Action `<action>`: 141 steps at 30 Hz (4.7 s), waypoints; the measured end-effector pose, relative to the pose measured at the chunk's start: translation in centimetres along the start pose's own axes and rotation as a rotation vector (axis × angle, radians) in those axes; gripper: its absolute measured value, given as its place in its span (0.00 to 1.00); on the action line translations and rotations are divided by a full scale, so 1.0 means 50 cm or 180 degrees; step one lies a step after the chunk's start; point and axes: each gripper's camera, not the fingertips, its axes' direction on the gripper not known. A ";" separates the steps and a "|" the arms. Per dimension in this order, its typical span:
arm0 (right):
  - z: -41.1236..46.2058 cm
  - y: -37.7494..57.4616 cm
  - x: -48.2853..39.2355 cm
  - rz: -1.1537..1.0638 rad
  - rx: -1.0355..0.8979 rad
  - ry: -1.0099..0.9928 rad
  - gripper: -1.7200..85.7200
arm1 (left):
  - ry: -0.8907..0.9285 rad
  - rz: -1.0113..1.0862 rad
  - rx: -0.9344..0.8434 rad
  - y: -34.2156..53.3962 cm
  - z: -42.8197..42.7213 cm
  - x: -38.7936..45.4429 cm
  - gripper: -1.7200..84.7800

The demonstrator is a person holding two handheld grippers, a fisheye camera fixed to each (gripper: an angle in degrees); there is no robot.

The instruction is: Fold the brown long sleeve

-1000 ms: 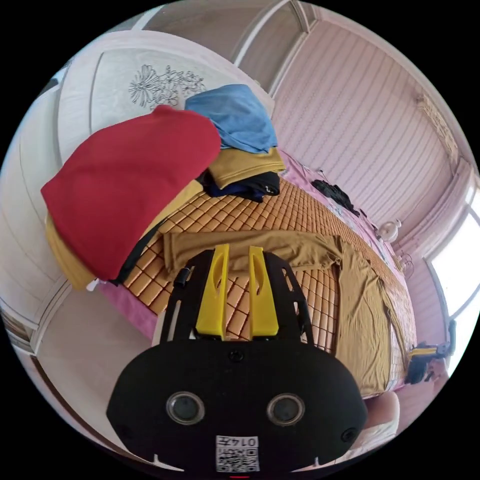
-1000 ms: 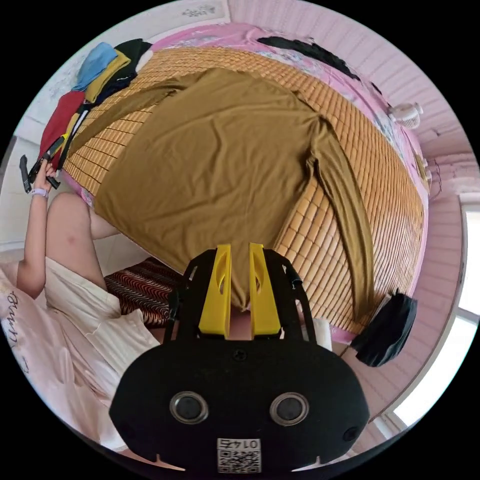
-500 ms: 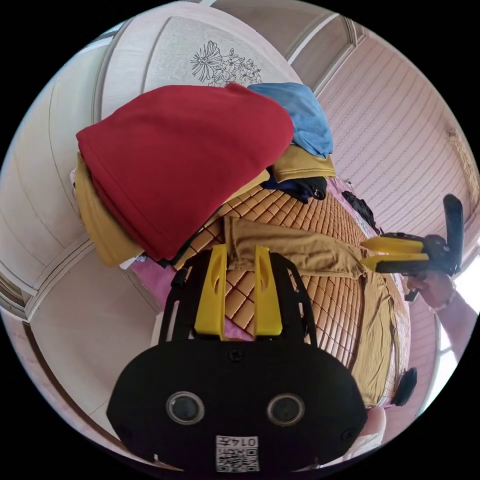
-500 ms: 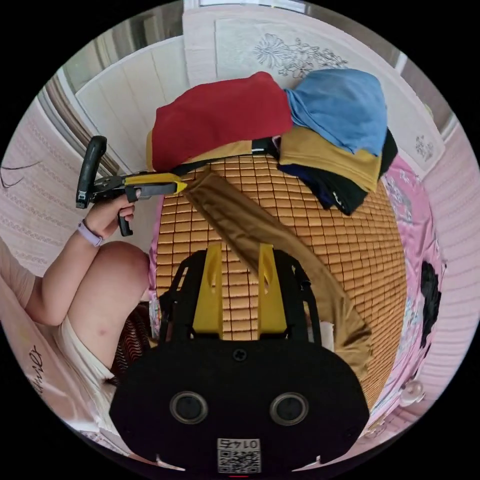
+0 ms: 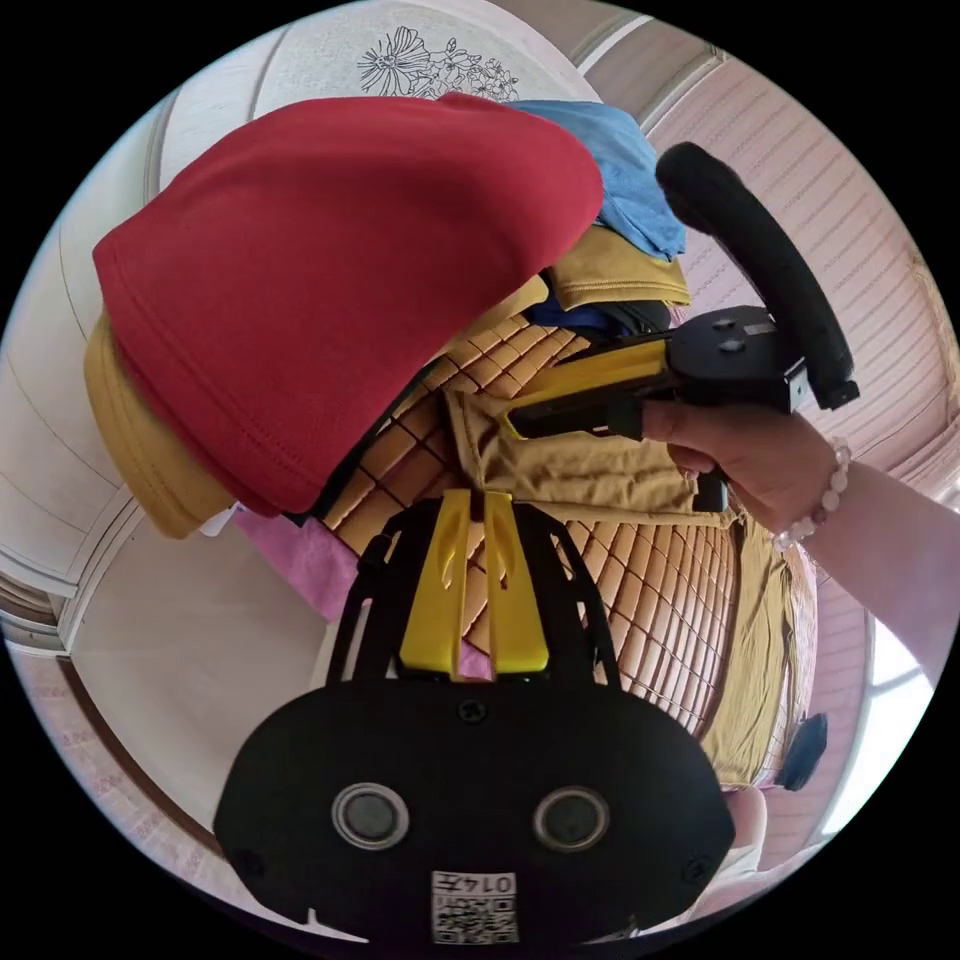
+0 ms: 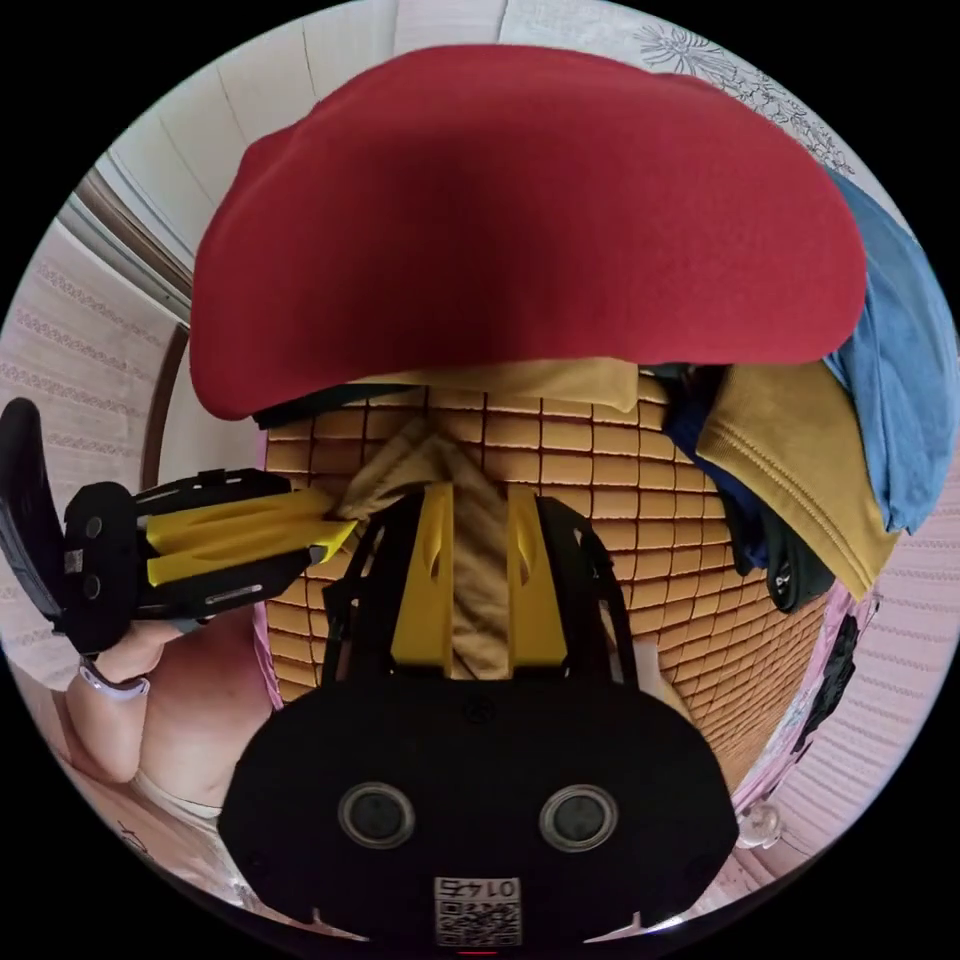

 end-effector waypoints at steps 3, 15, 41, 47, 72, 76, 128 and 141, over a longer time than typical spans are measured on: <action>0.012 0.038 0.025 0.0234 -0.0031 -0.0272 0.02 | -0.0127 0.0152 -0.0021 -0.001 -0.002 0.028 0.02; -0.257 0.617 0.128 0.1132 0.1598 -0.0023 0.01 | 0.0756 0.1249 0.1110 0.003 -0.120 0.342 0.01; 0.125 1.758 -0.336 0.4205 0.0917 0.0310 0.10 | 0.1869 0.3606 -0.1278 0.395 0.061 1.052 0.08; 0.187 1.815 -0.339 0.4526 0.0934 0.0751 0.11 | 0.2073 0.4092 -0.1526 0.472 0.087 1.196 0.09; 0.393 2.304 -0.363 0.6649 0.1569 0.1608 0.05 | 0.1149 0.4067 -0.1464 0.446 0.228 1.322 0.07; 0.288 2.224 -0.298 0.5691 0.2481 0.1753 0.04 | 0.1181 0.4033 -0.1453 0.433 0.226 1.308 0.08; 0.366 1.108 -0.194 0.1576 0.1238 -0.0461 0.03 | 0.0136 0.3138 -0.1450 0.143 0.166 0.825 0.03; 0.253 1.446 0.074 0.2784 0.1446 0.0637 0.12 | 0.0878 0.2884 -0.0997 -0.120 0.248 0.831 0.09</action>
